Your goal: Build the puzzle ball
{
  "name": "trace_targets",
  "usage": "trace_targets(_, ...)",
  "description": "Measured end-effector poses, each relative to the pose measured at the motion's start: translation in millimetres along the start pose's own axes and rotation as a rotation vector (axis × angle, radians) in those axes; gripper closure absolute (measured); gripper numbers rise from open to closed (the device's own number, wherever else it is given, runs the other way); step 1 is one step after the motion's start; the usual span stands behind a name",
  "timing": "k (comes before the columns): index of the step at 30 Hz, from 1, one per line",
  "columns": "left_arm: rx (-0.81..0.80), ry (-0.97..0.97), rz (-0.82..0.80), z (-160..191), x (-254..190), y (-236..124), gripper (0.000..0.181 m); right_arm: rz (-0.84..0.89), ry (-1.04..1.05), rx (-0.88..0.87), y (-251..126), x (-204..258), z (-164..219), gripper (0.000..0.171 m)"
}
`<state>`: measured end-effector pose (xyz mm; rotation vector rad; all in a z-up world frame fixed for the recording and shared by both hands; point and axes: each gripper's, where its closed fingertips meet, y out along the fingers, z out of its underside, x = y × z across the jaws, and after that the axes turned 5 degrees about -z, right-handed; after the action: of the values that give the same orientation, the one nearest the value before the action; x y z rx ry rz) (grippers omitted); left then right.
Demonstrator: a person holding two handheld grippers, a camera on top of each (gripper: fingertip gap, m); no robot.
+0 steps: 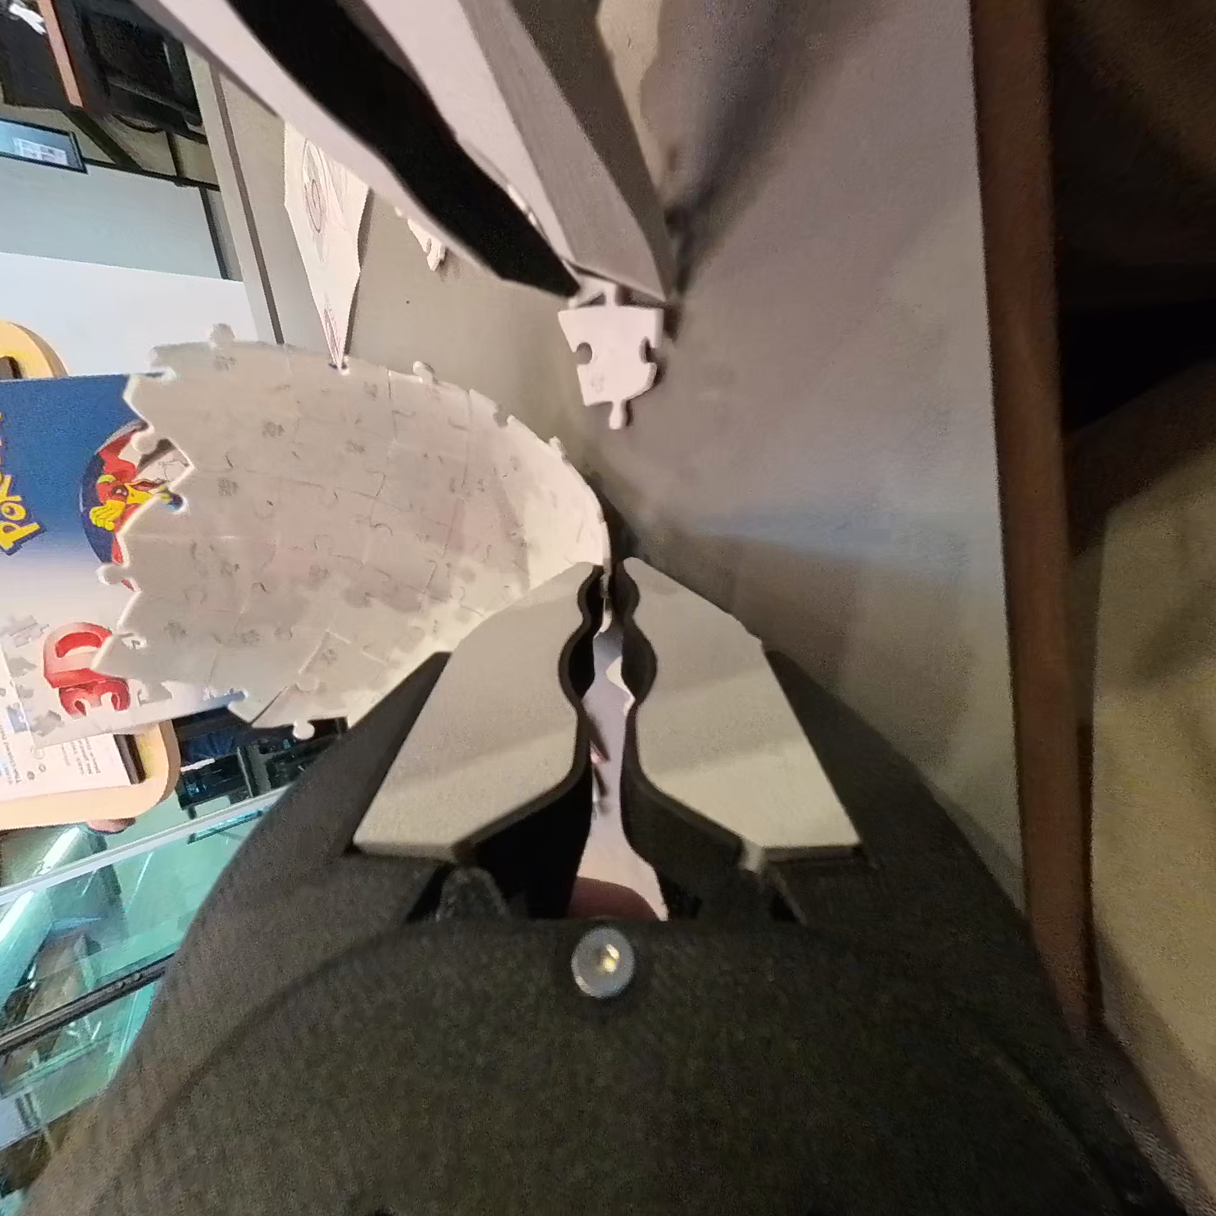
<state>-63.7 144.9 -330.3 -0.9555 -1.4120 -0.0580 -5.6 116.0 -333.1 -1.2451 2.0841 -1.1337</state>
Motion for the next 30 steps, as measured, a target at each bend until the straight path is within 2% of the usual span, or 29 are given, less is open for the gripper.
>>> trace_targets(6, -0.006, 0.008, 0.003, 0, 1, 1, 0.179, -0.018, -0.017, -0.007, 6, -2, -7, 0.125)
trace_targets(7, -0.009, 0.008, 0.004, 1, 1, 1, 0.179, -0.020, -0.024, -0.011, 7, -2, -8, 0.127)
trace_targets(10, -0.013, 0.009, 0.006, 1, 1, 1, 0.179, 0.007, -0.066, -0.016, 7, -6, -10, 0.148)
trace_targets(11, -0.014, 0.011, 0.006, 1, 1, 1, 0.179, 0.006, -0.068, -0.017, 8, -5, -11, 0.151)
trace_targets(26, -0.023, 0.022, 0.007, 2, 1, 1, 0.178, -0.043, -0.102, -0.071, 0, 3, -20, 0.153)
trace_targets(27, -0.024, 0.022, 0.007, 2, 1, 1, 0.178, -0.044, -0.106, -0.087, 0, 3, -22, 0.156)
trace_targets(28, -0.023, 0.019, 0.006, 2, 1, 2, 0.178, -0.040, -0.108, -0.098, -1, 3, -24, 0.171)
trace_targets(30, -0.022, 0.018, 0.004, 2, 1, 2, 0.178, -0.047, -0.110, -0.092, 0, 3, -24, 0.171)
